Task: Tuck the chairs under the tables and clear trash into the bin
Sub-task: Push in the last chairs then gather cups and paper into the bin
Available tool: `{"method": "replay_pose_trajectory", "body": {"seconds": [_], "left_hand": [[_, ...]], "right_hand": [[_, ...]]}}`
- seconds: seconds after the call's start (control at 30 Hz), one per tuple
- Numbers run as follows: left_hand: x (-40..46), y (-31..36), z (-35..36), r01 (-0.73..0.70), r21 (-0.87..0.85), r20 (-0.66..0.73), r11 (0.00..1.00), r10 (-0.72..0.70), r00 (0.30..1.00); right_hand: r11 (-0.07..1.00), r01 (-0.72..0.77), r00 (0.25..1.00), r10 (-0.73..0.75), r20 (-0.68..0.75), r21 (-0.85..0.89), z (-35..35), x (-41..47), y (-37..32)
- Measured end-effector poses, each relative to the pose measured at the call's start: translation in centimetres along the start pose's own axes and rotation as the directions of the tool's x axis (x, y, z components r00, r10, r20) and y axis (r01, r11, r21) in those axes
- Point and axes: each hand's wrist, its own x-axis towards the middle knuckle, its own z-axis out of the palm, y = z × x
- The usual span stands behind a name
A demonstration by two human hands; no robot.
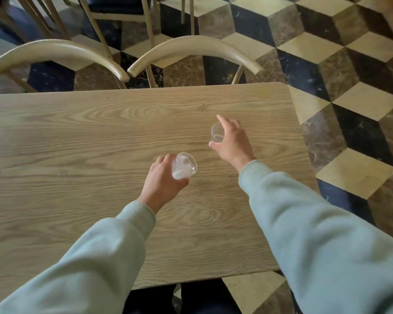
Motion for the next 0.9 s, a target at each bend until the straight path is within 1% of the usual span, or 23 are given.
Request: {"method": "replay_pose_trajectory", "body": {"seconds": [0.1, 0.2, 0.23, 0.33, 0.43, 0.53, 0.7, 0.9], "left_hand": [[0.1, -0.3, -0.2, -0.002, 0.014, -0.004, 1.000, 0.002, 1.000], [-0.2, -0.8, -0.7, -0.018, 0.015, -0.009, 1.000, 0.018, 1.000], [-0.4, -0.9, -0.9, -0.022, 0.015, -0.010, 1.000, 0.022, 1.000], [-0.9, -1.4, -1.4, -0.027, -0.003, -0.014, 1.000, 0.027, 1.000], [-1.4, -1.5, -2.1, -0.069, -0.031, -0.029, 0.997, 0.068, 0.997], [-2.2, -1.7, -2.6, -0.132, -0.057, -0.038, 0.990, 0.130, 0.991], [-3.7, -1.8, -2.9, -0.268, -0.066, -0.005, 0.961, 0.269, 0.963], [-5.8, -1.6, -2.3, -0.356, -0.087, 0.055, 0.930, 0.362, 0.931]], "right_hand": [[0.989, -0.030, 0.994, 0.045, -0.098, 0.146, 0.3, -0.7, -0.5], [0.933, 0.033, 0.986, 0.028, -0.163, 0.358, -0.3, -3.1, -1.6], [0.908, 0.052, 0.988, 0.015, -0.155, 0.417, -0.5, -4.2, -2.0], [0.845, 0.042, 0.998, -0.014, -0.057, 0.533, -1.1, -7.7, -3.6], [0.834, 0.020, 1.000, -0.027, 0.004, 0.552, -0.7, -9.7, -4.8], [0.860, 0.000, 1.000, -0.014, 0.024, 0.510, 0.3, -10.9, -5.3], [0.864, -0.049, 0.997, 0.015, 0.072, 0.501, 1.7, -13.3, -6.5], [0.771, -0.173, 0.985, 0.118, 0.128, 0.613, 3.0, -16.4, -6.1]]}}
